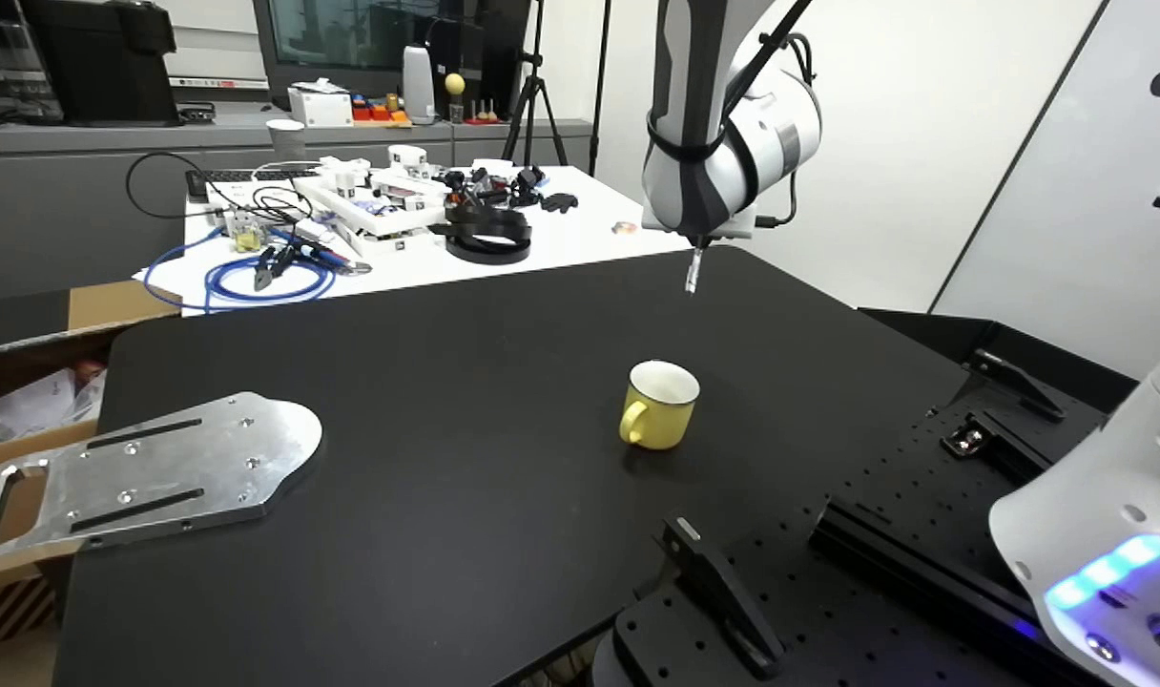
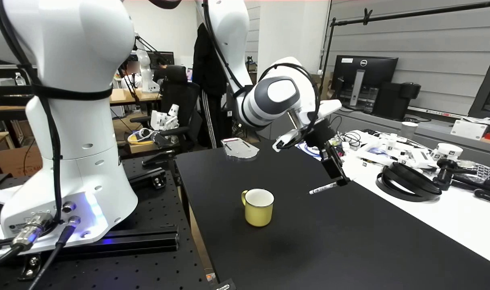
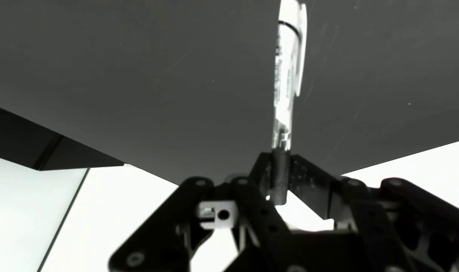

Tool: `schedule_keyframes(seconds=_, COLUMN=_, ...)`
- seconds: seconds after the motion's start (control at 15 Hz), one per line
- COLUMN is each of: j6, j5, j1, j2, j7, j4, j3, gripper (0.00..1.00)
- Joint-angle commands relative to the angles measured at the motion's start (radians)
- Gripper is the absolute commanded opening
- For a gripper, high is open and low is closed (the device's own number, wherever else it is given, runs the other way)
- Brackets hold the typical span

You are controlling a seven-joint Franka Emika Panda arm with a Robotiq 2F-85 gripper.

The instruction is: Put the pen in the mug

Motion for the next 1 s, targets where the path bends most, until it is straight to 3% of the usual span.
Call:
schedule_keyframes(seconds=0.0, j6=0.030, j5=0.050, j1=0.070, j2=-0.011, j7=-0.031, j4=-0.061, j3=-0.016, gripper=0.05)
schedule_keyframes(seconds=0.93, j6=0.022, j5=0.113, j1=0.224, j2=-0.029, j7=-0.076, j4=-0.140, j3=0.033, gripper=0.05)
